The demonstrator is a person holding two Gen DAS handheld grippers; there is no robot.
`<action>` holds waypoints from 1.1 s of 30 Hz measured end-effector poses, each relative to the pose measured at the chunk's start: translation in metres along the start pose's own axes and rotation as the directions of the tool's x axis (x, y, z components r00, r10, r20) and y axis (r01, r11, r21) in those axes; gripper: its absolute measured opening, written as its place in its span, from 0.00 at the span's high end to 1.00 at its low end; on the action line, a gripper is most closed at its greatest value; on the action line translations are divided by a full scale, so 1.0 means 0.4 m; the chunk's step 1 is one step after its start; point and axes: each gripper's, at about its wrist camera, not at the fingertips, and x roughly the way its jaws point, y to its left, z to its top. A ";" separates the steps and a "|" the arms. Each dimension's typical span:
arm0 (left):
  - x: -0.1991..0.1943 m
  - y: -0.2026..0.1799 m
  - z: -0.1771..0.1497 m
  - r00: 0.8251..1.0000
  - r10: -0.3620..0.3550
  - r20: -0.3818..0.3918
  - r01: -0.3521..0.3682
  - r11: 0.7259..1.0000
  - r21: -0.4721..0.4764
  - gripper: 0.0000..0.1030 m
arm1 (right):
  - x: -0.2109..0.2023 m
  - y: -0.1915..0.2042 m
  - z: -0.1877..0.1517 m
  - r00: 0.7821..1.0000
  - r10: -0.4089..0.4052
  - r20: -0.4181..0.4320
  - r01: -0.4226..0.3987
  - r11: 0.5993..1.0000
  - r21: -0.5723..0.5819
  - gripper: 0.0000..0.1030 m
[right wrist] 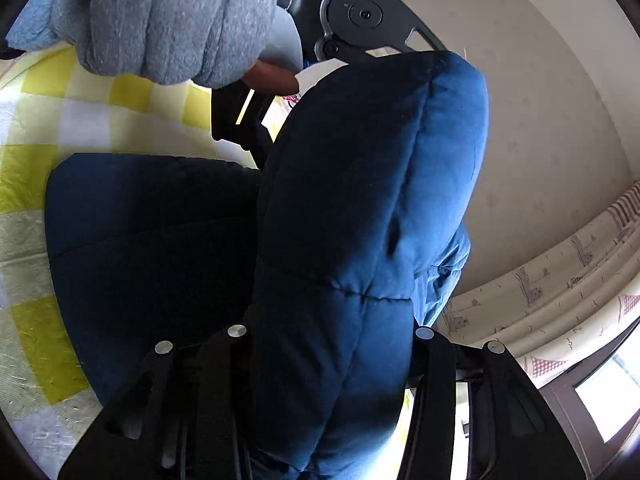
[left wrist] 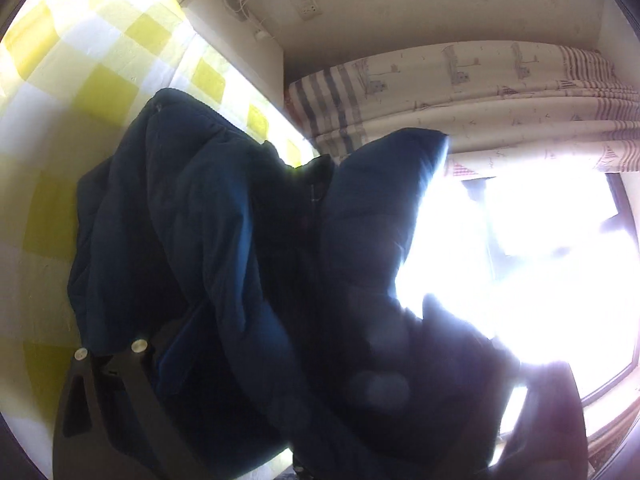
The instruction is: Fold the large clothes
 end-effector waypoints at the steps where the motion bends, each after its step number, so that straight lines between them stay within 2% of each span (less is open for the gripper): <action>1: 0.006 0.006 0.005 1.000 -0.013 -0.012 0.013 1.000 -0.005 0.02 | -0.002 -0.011 -0.012 1.000 -0.006 0.003 0.006 1.000 0.010 0.58; 3: 0.010 0.001 0.024 0.998 -0.047 -0.029 0.047 0.999 -0.003 0.02 | -0.010 -0.011 -0.036 0.999 -0.026 0.020 0.027 0.999 -0.034 0.58; 4: 0.013 -0.013 0.033 0.999 -0.032 -0.033 0.033 0.999 0.011 0.02 | -0.016 -0.001 -0.047 0.999 -0.037 0.029 0.039 0.996 -0.074 0.59; 6: 0.029 -0.055 0.058 0.998 0.029 -0.058 -0.026 0.998 0.057 0.02 | -0.021 0.024 -0.063 0.997 -0.047 0.060 0.056 0.985 -0.166 0.59; 8: 0.060 -0.098 0.068 0.984 0.129 -0.124 -0.116 0.987 0.107 0.02 | -0.031 0.054 -0.096 0.993 -0.065 0.098 0.088 0.962 -0.257 0.59; 11: 0.113 -0.155 0.069 0.938 0.286 -0.194 -0.246 0.948 0.203 0.02 | -0.023 0.071 -0.143 0.990 -0.070 0.122 0.106 0.939 -0.327 0.59; 13: 0.132 -0.193 0.056 0.919 0.345 -0.189 -0.283 0.914 0.289 0.02 | -0.017 0.070 -0.172 0.988 -0.071 0.134 0.114 0.931 -0.348 0.58; 15: 0.153 -0.210 0.046 0.897 0.404 -0.181 -0.333 0.885 0.324 0.02 | -0.016 0.069 -0.189 0.986 -0.071 0.148 0.121 0.923 -0.365 0.59; 16: 0.165 -0.205 0.048 0.877 0.445 -0.181 -0.374 0.869 0.323 0.02 | -0.018 0.069 -0.204 0.985 -0.068 0.161 0.124 0.921 -0.369 0.59; 17: 0.180 -0.194 0.053 0.851 0.492 -0.186 -0.422 0.850 0.317 0.02 | -0.019 0.071 -0.216 0.983 -0.064 0.173 0.126 0.918 -0.377 0.59; 19: 0.215 -0.168 0.051 0.787 0.580 -0.211 -0.497 0.798 0.340 0.02 | -0.018 0.075 -0.243 0.978 -0.064 0.196 0.140 0.905 -0.401 0.59; 20: 0.222 -0.163 0.047 0.778 0.593 -0.208 -0.502 0.785 0.362 0.02 | -0.014 0.070 -0.256 0.977 -0.068 0.202 0.145 0.906 -0.398 0.57; 22: 0.210 -0.171 0.037 0.804 0.570 -0.173 -0.473 0.787 0.396 0.15 | -0.012 0.035 -0.275 0.976 -0.078 0.203 0.143 0.934 -0.327 0.55; 24: 0.182 -0.187 0.030 0.826 0.548 -0.130 -0.451 0.782 0.430 0.38 | -0.029 -0.027 -0.298 0.980 -0.061 0.187 0.096 0.979 -0.180 0.46; 26: 0.152 -0.198 0.024 0.838 0.539 -0.087 -0.452 0.773 0.445 0.47 | -0.071 -0.100 -0.328 0.977 -0.085 0.197 0.076 0.996 0.050 0.04; 28: 0.135 -0.210 0.007 0.836 0.547 -0.049 -0.465 0.752 0.467 0.51 | -0.097 -0.171 -0.393 0.985 -0.062 0.163 0.015 0.962 0.272 0.04; 30: 0.124 -0.223 -0.011 0.828 0.560 -0.017 -0.485 0.731 0.480 0.53 | -0.103 -0.200 -0.466 0.994 -0.007 0.107 -0.040 0.904 0.425 0.04; 31: 0.121 -0.231 -0.018 0.826 0.564 -0.001 -0.492 0.723 0.485 0.53 | -0.104 -0.203 -0.495 0.996 0.006 0.089 -0.046 0.888 0.457 0.04; 33: 0.111 -0.247 -0.031 0.829 0.559 0.020 -0.498 0.721 0.482 0.55 | -0.092 -0.198 -0.525 0.999 0.001 0.051 -0.024 0.891 0.454 0.04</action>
